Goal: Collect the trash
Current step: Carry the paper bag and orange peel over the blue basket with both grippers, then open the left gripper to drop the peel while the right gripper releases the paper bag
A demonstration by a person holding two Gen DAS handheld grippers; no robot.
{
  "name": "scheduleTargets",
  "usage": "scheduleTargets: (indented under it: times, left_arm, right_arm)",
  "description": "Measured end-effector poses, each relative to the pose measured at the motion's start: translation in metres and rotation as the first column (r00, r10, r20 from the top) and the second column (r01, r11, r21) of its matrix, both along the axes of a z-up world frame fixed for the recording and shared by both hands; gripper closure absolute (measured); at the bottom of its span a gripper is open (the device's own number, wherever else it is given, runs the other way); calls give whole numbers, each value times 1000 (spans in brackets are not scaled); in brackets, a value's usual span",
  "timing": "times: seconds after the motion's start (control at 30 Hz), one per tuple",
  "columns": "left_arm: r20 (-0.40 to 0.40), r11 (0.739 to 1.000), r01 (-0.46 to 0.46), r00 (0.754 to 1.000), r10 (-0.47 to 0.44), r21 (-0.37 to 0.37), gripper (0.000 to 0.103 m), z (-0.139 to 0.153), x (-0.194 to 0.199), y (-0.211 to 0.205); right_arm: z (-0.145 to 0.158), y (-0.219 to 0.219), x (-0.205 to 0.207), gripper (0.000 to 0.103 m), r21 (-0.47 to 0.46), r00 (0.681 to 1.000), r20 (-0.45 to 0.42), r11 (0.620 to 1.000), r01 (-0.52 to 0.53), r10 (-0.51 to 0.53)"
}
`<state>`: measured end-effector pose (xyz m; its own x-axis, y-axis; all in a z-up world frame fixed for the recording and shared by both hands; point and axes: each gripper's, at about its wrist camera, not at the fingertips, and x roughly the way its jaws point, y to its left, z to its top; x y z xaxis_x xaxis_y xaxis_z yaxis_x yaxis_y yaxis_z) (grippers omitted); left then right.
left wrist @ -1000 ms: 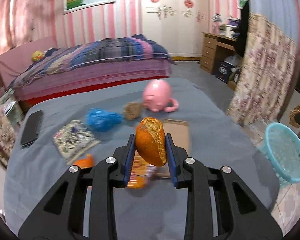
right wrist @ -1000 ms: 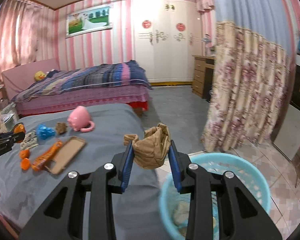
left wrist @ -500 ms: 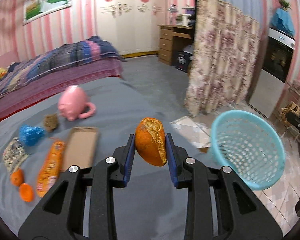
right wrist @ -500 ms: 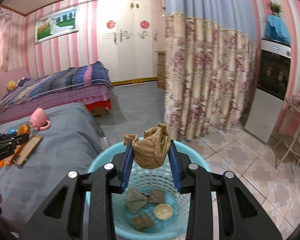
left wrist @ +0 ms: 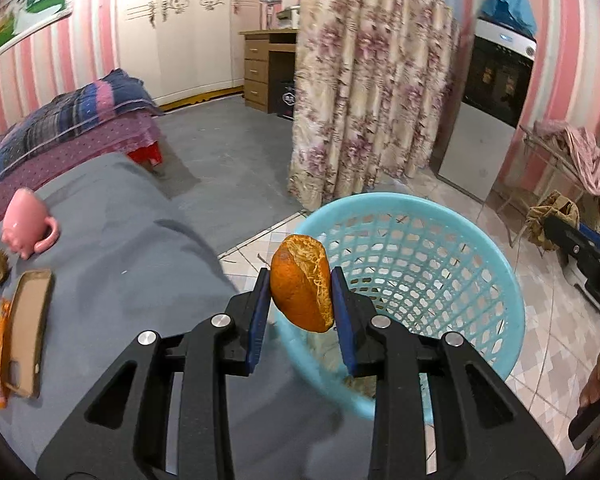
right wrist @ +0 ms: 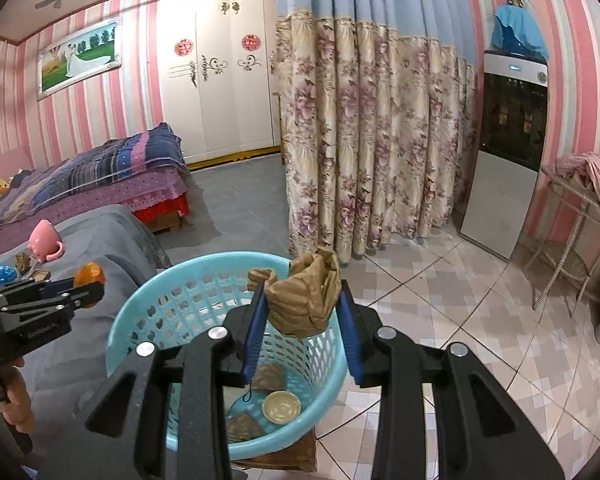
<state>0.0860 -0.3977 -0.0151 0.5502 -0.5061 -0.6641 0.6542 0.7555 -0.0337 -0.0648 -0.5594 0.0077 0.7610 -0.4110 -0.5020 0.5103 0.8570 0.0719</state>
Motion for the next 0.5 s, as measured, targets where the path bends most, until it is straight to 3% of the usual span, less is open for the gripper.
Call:
scheduleTargets:
  times: [0.17,0.23,0.3,0.4,0.5]
  left_arm:
    - [44,999,49,998,-50,14,71,10,-5,-24]
    - [51,998,66,996,-67,15,63,15,-3,-33]
    - [59,998,66,996,-67,16,39,20,-2,-36]
    - [92,999,50,994,-50,8,26,27,1,-31]
    - [92,1000,16,996,-16,-5,19,31,8,-20]
  right_arm:
    - [-6,-7,2,68,22,1000,-6,1000,9,-8]
    - [-7,-9,3,68,27,1000,-4,1000,10,-10]
    - [-7,-9,3,68,29,1000,-3,1000,12,-12]
    - [-7,-9,4,68,24,1000,-6,1000,10,-10]
    - [-9,-10,5,68,19,1000,-10,1000,8,-8]
